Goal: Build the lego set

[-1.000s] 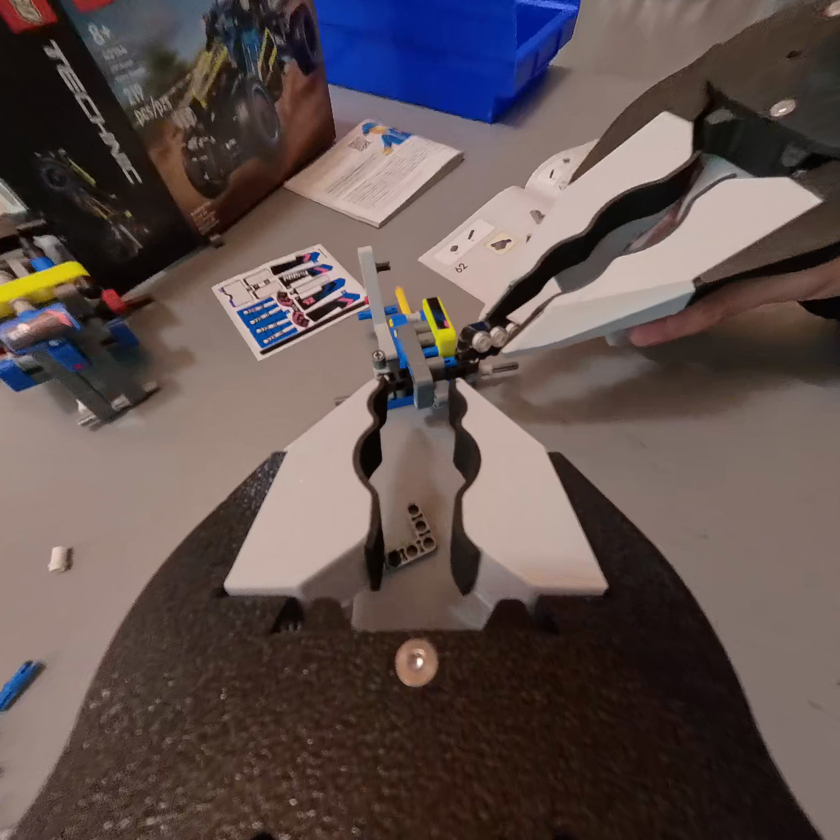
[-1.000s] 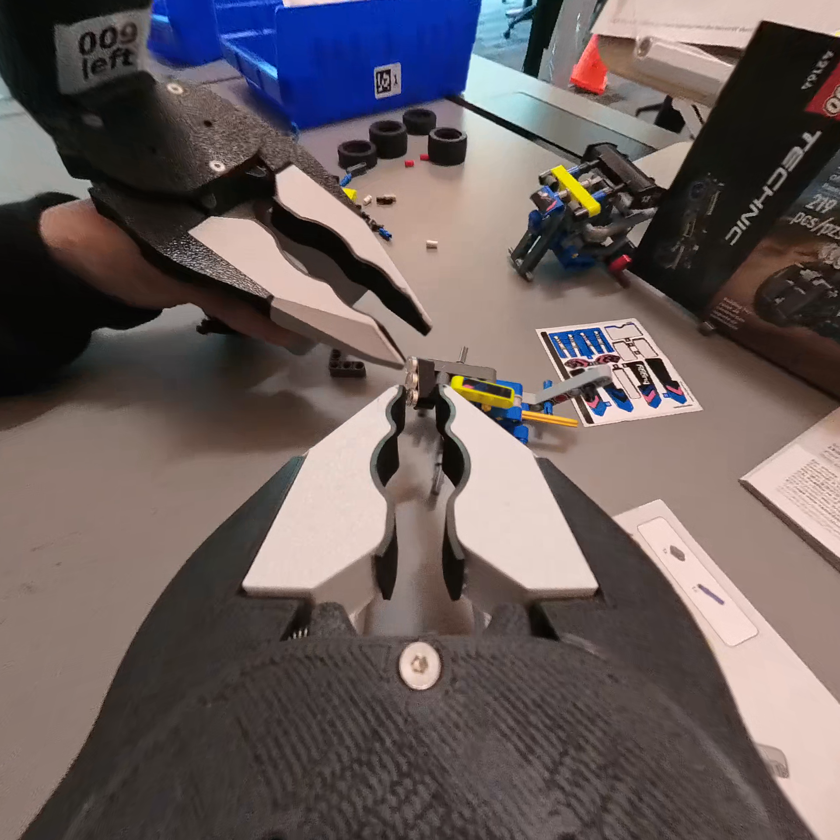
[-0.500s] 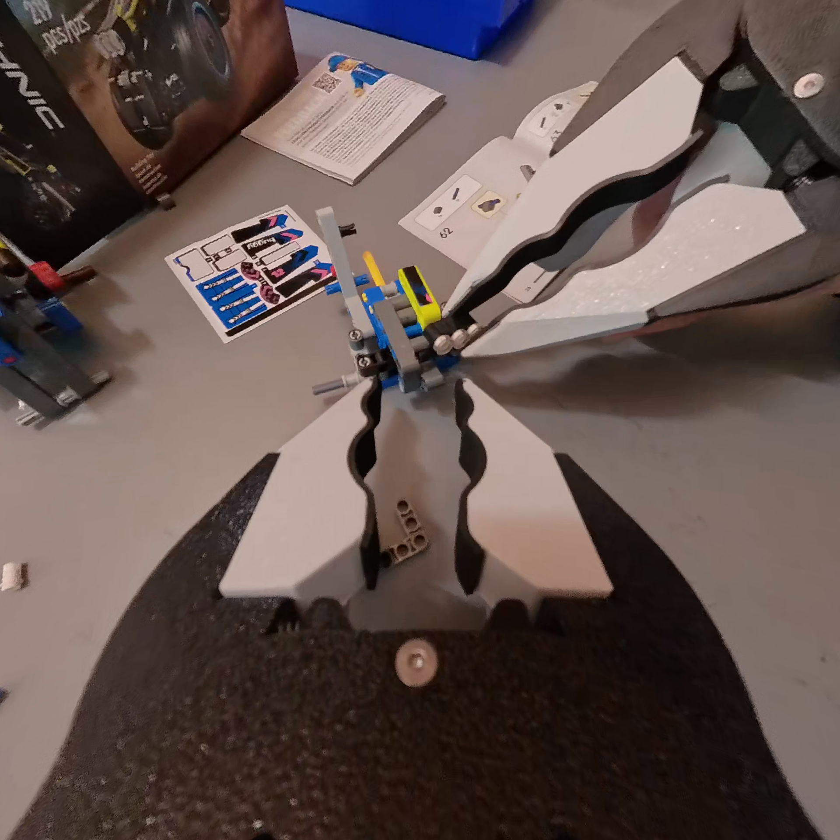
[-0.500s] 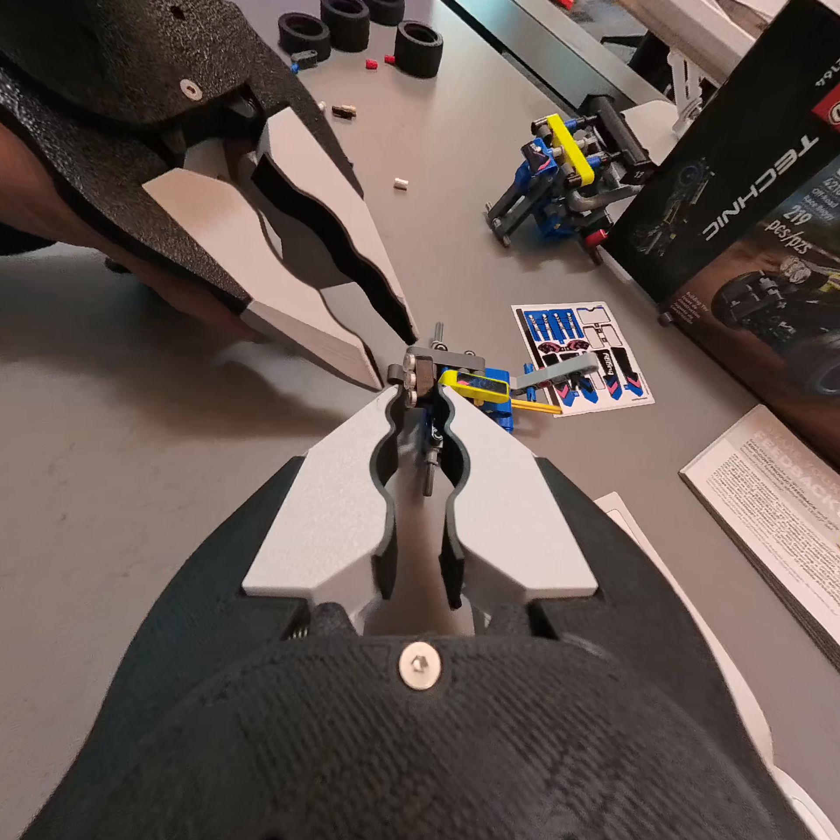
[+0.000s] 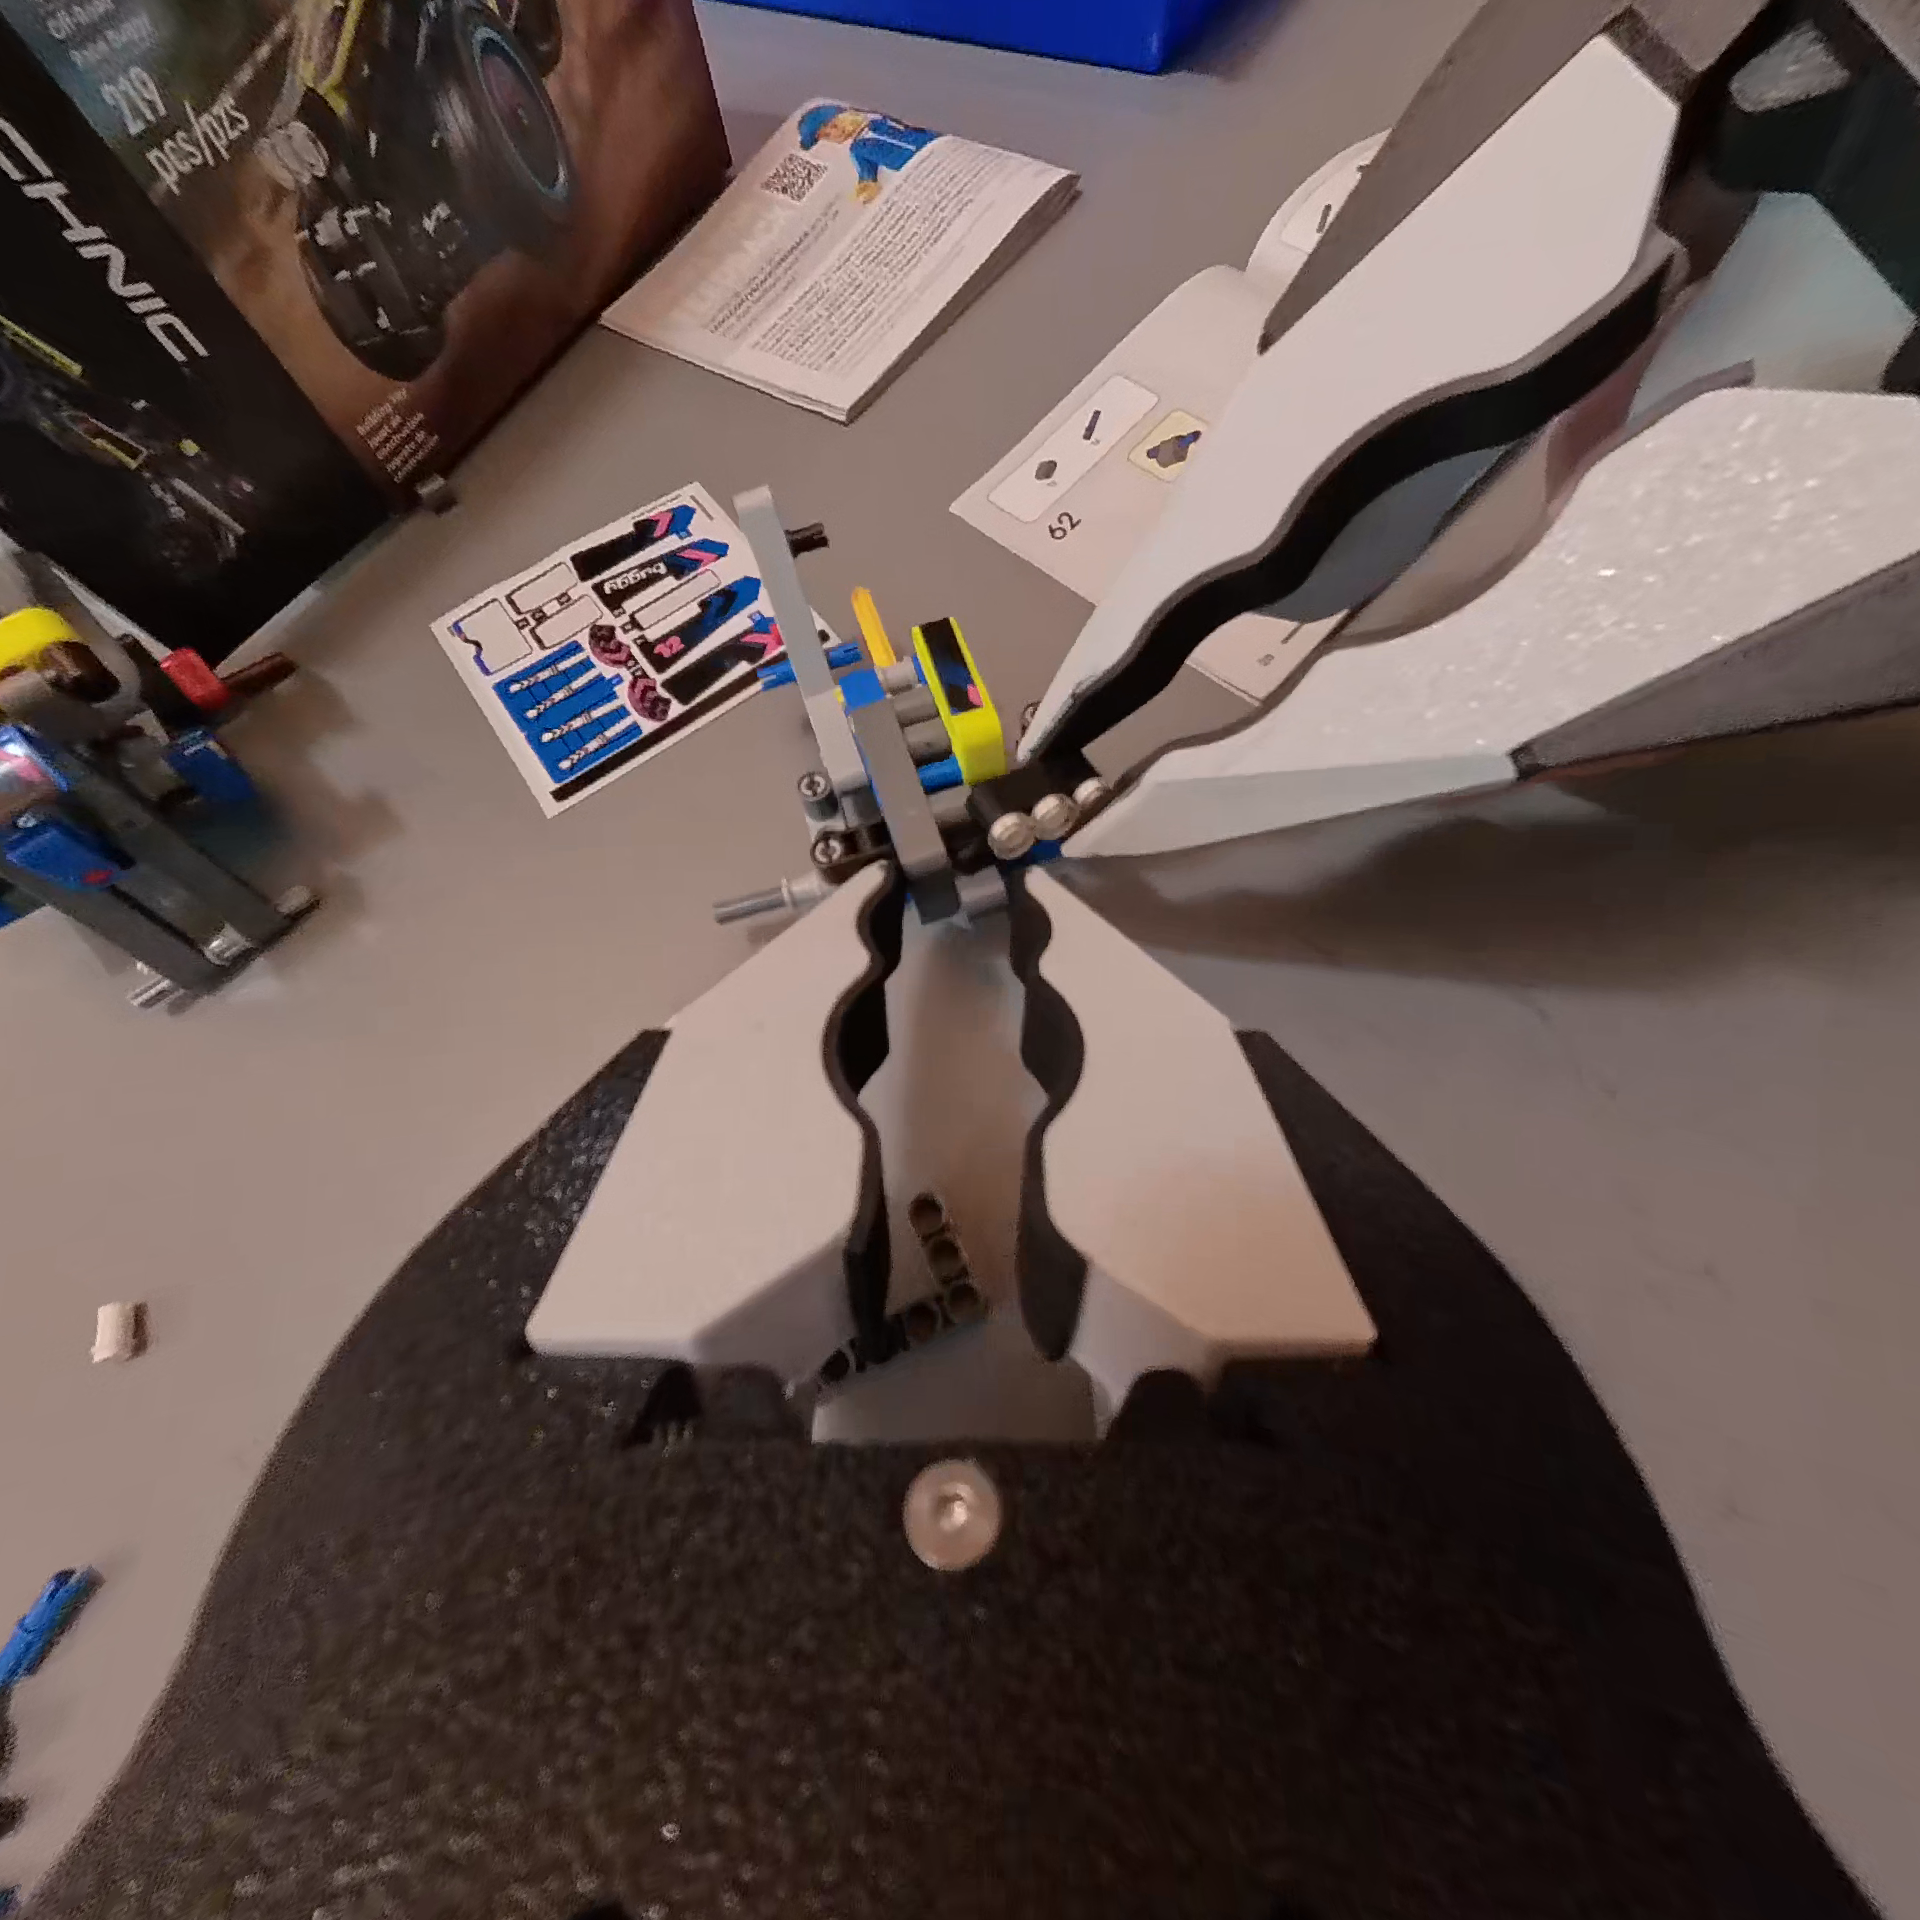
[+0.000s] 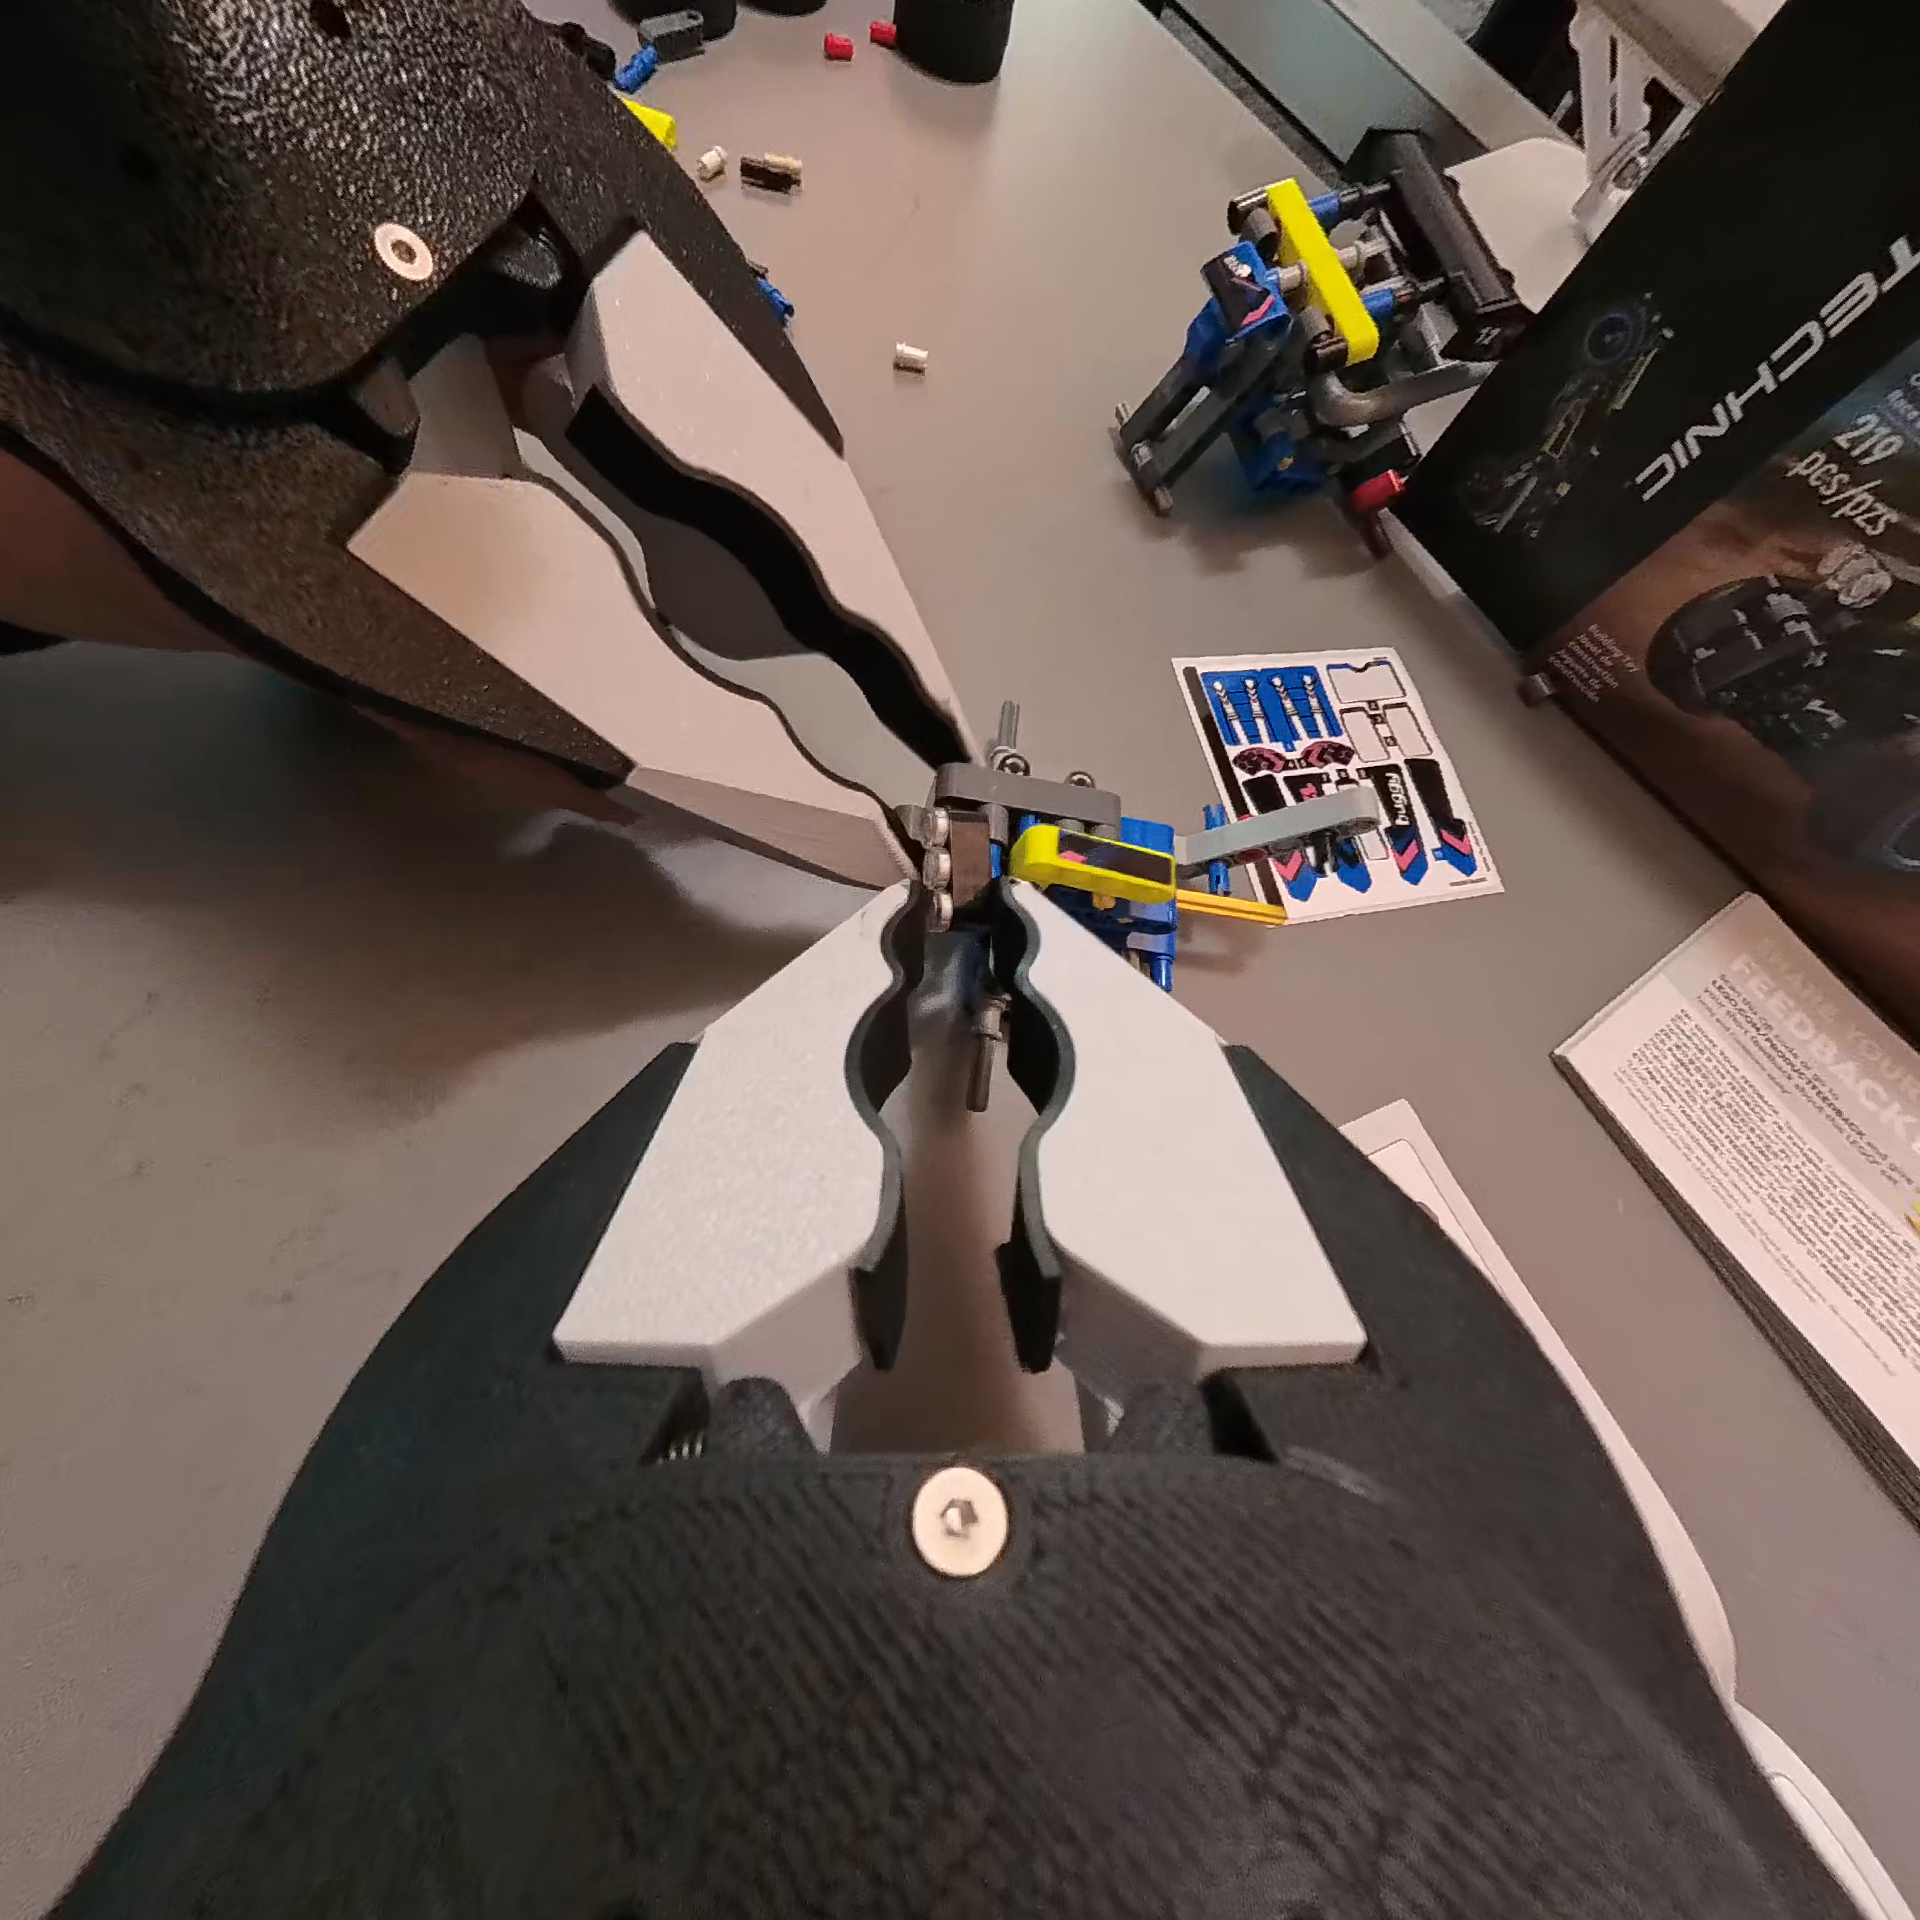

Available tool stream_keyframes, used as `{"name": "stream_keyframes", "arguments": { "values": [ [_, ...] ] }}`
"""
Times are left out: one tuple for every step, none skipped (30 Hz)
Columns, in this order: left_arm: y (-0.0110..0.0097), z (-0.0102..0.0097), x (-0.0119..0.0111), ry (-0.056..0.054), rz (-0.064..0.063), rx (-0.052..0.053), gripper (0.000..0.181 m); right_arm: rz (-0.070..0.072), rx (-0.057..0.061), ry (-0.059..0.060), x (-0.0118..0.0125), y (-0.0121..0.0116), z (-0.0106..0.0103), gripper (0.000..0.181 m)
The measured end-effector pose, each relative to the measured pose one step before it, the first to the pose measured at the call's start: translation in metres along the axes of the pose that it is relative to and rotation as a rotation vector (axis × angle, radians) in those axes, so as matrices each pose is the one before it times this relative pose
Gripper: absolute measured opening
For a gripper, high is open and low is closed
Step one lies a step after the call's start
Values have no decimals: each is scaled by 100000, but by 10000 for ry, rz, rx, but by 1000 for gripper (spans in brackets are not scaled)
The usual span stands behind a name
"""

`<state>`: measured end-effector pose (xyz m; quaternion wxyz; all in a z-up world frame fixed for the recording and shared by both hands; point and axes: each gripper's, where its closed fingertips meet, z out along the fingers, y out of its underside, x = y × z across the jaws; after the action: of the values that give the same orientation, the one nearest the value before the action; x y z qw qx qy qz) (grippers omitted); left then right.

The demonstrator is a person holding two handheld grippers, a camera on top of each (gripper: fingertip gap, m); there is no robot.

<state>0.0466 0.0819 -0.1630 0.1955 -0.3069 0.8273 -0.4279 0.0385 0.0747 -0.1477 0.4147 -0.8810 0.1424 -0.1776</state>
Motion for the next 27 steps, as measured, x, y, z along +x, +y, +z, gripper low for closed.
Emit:
{"name": "stream_keyframes", "arguments": {
  "values": [
    [-8, 68, -76, -68, 29, -19, 16, 19, -2, -29, -19, -7, 39, 11],
    [26, 66, -22, -44, 61, -45, 16, 43, 0, 18, 49, 18, 78, 11],
    [41, 69, 15, -19, 81, -40, 16, -1, -41, 41, 61, 85, 87, 11],
    [-22, 41, -33, -63, 70, -6, 16, -17, -54, 8, 28, 96, 72, 11],
    [-20, 20, -56, -73, 74, 7, 16, 36, 31, 11, 35, -28, 49, 11],
    [-12, 5, -17, -35, 45, 1, 16, 46, 15, 27, 62, -9, 12, 11],
    [-11, 6, -12, -6, 4, 8, 16, 10, 12, 21, 12, 13, 15, 11],
    [-24, 7, -23, -6, 8, 9, 16, 32, 13, 31, -8, 15, 7, 11],
    [-16, 26, -17, -19, 36, 6, 16, 20, 37, 43, 18, -26, 0, 11],
    [-30, 35, -28, -56, 59, 5, 16, -14, 12, 47, 22, 50, 21, 11],
    [-49, 56, -68, -91, 84, 5, 16, 7, 26, 50, 54, 7, 7, 11],
    [-15, 56, -87, -113, 71, -9, 16, -30, 35, 47, 68, 5, 31, 11],
    [26, 53, -84, -110, 55, -37, 16, -12, 41, 59, 88, 24, 55, 11],
    [68, 44, -46, -65, 25, -54, 16, 37, 71, 58, 39, -2, 82, 11],
    [18, 6, 0, -11, 0, -14, 16, -14, 43, 46, -38, 34, 69, 11],
    [-18, 3, 24, 31, -15, 10, 16, -86, 51, 101, 3, -7, -7, 11],
    [4, 9, 29, 40, -32, -1, 16, -140, 29, 151, 48, 1, -41, 11],
    [-18, 5, 9, 17, -63, 1, 16, -107, -28, 134, -3, 56, -19, 11],
    [-5, 7, 17, -15, -86, -9, 16, -44, -58, 137, 39, 28, -17, 11],
    [-16, 11, 35, -29, -18, -3, 16, 12, -98, 97, 20, 32, -27, 11],
    [-30, 8, 25, -41, -30, 2, 16, 58, -92, 39, 13, 10, -24, 11],
    [-8, 10, 26, -34, -55, -6, 16, 107, -66, 30, 18, -15, -34, 11],
    [-49, 23, 87, 10, 4, 8, 16, 134, -72, 26, 29, 38, -31, 11],
    [-23, 23, 68, -2, 41, 2, 16, 149, -22, 2, -1, -24, -54, 11],
    [-14, 19, 30, -39, 72, 2, 15, 237, -6, -39, -12, -19, -56, 11],
    [-25, 24, 34, -55, 95, -1, 15, 260, -52, -101, -7, 62, -28, 11],
    [-5, 37, 2, -73, 100, -7, 15, 229, -29, -86, 47, 26, -33, 11]
  ]
}}
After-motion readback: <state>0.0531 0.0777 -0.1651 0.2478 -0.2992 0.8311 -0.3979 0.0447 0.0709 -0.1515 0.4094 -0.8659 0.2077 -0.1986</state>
